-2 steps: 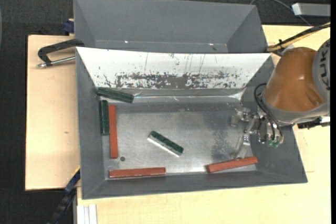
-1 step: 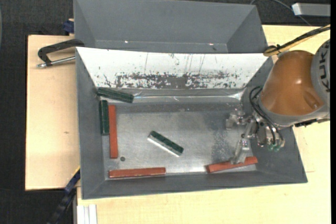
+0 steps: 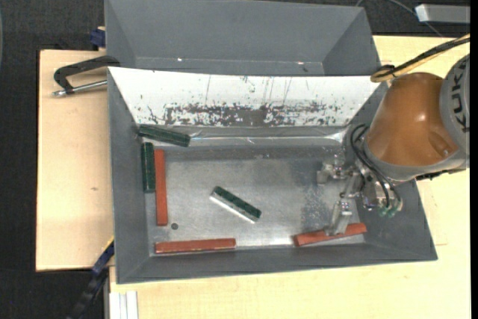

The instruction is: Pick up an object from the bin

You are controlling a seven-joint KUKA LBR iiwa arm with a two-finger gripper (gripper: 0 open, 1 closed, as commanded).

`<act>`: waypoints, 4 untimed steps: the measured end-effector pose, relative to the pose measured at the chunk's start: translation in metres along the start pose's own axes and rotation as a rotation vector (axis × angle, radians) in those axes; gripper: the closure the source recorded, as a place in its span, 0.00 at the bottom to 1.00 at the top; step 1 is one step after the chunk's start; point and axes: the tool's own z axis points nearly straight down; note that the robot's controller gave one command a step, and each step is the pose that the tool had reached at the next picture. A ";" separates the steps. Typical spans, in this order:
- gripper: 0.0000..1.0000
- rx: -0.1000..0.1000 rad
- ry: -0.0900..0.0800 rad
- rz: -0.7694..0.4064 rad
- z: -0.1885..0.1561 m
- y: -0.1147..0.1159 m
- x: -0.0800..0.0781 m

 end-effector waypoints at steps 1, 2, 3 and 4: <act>0.00 0.000 0.001 0.087 0.006 -0.020 0.000; 0.00 0.002 0.001 -0.187 0.014 -0.024 -0.002; 0.00 0.001 0.000 -0.234 0.020 0.035 -0.003; 0.00 -0.002 0.001 -0.099 0.022 0.064 0.002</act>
Offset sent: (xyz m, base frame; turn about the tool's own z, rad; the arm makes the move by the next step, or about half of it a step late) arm 0.0015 -0.0176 -0.0187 -0.2523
